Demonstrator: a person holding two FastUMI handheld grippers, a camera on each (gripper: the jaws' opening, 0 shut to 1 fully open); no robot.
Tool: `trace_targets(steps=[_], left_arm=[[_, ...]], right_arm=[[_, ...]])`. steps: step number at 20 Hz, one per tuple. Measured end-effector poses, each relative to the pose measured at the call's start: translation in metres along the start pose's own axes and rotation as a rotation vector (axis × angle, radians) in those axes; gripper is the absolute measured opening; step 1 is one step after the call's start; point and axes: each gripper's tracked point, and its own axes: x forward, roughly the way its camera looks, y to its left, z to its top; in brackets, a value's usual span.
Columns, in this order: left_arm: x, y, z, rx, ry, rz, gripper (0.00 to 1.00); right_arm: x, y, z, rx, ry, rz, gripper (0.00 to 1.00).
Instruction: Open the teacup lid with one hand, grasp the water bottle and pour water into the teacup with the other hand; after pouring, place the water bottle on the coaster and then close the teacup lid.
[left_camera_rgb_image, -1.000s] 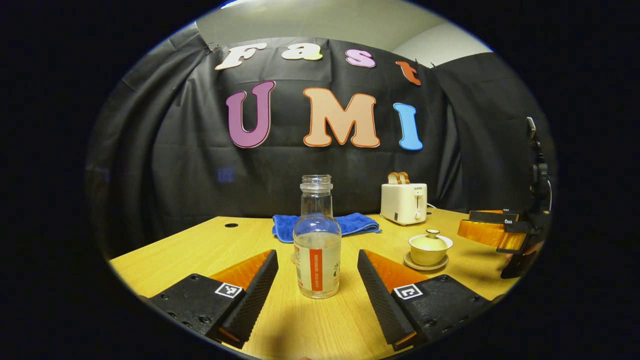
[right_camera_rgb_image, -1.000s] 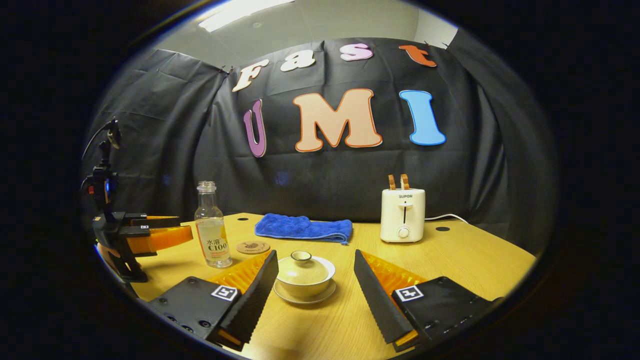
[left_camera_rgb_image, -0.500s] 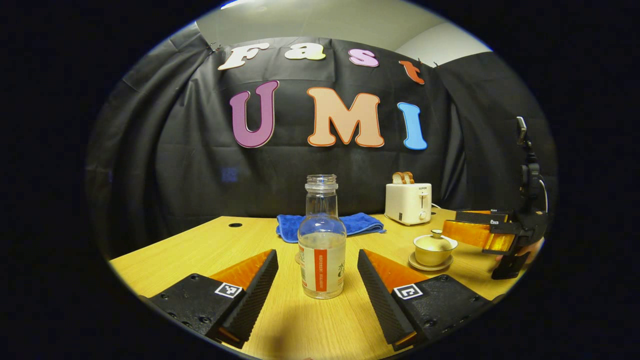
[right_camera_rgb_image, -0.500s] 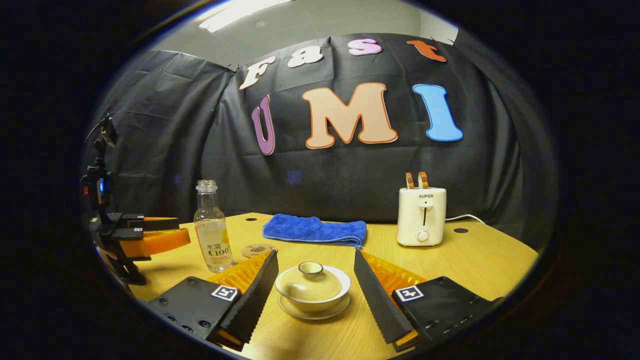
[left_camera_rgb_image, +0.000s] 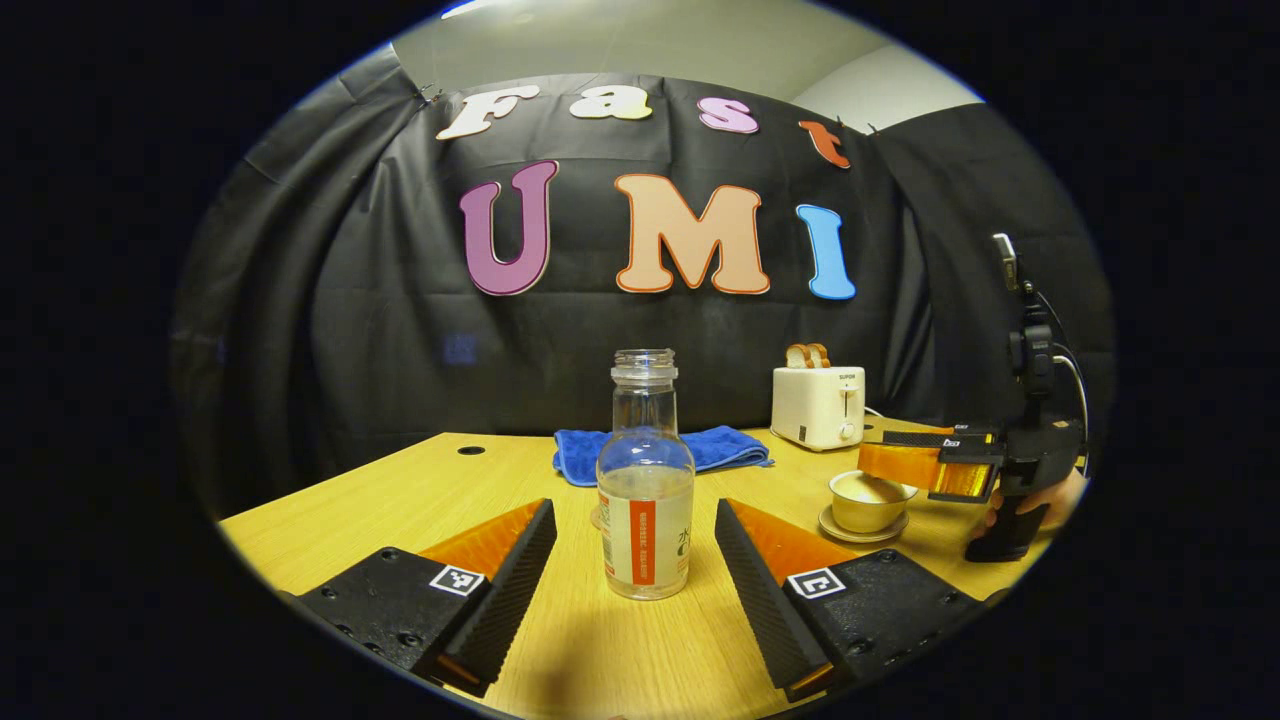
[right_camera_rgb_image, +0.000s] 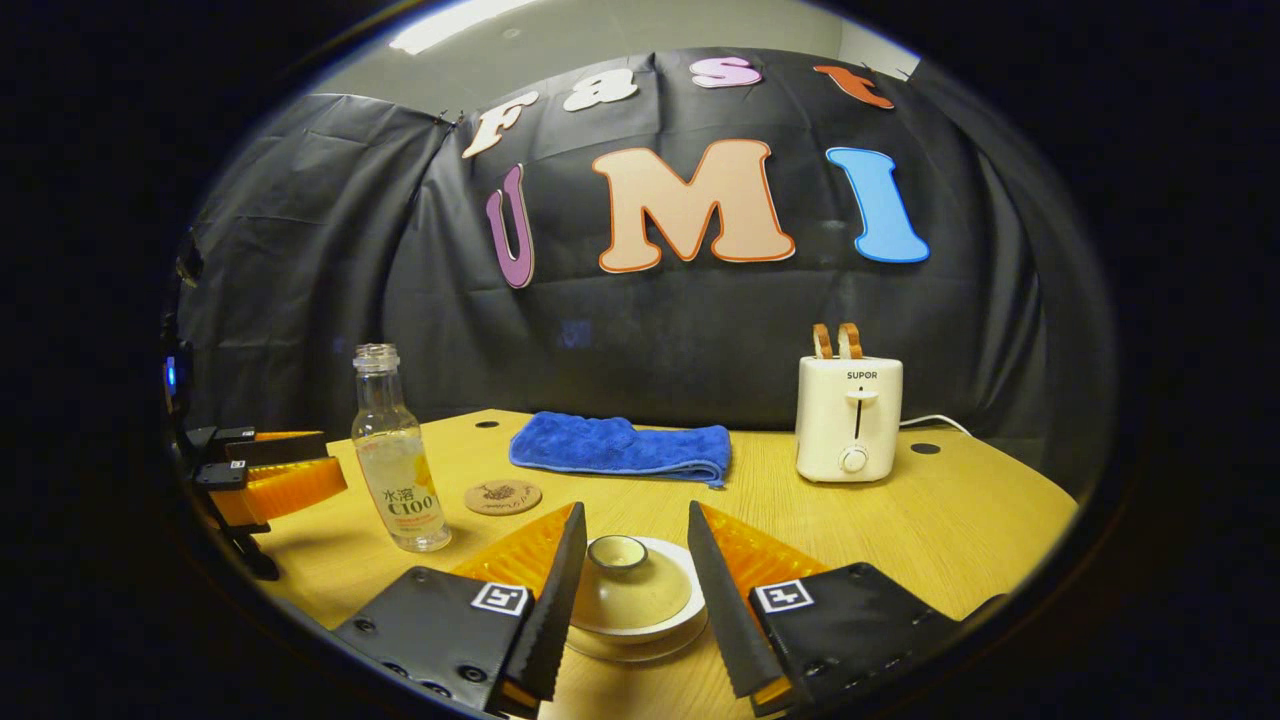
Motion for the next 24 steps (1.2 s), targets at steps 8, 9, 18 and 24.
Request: trace_targets(steps=[8,9,18,24], left_arm=[[0.0,0.0,0.001,-0.001,0.001,-0.001,0.93],[0.0,0.0,0.001,-0.001,0.001,-0.001,0.93],[0.0,0.002,0.001,-0.001,0.002,0.001,0.94],[0.006,0.002,0.001,0.001,0.004,-0.003,0.94]], right_arm=[[0.007,0.011,-0.01,0.005,0.061,0.051,0.47],[0.006,0.008,-0.01,0.006,0.063,0.035,0.47],[0.004,0.009,0.001,-0.012,-0.01,0.047,0.33],[-0.01,0.001,0.012,-0.001,-0.091,0.013,0.33]])
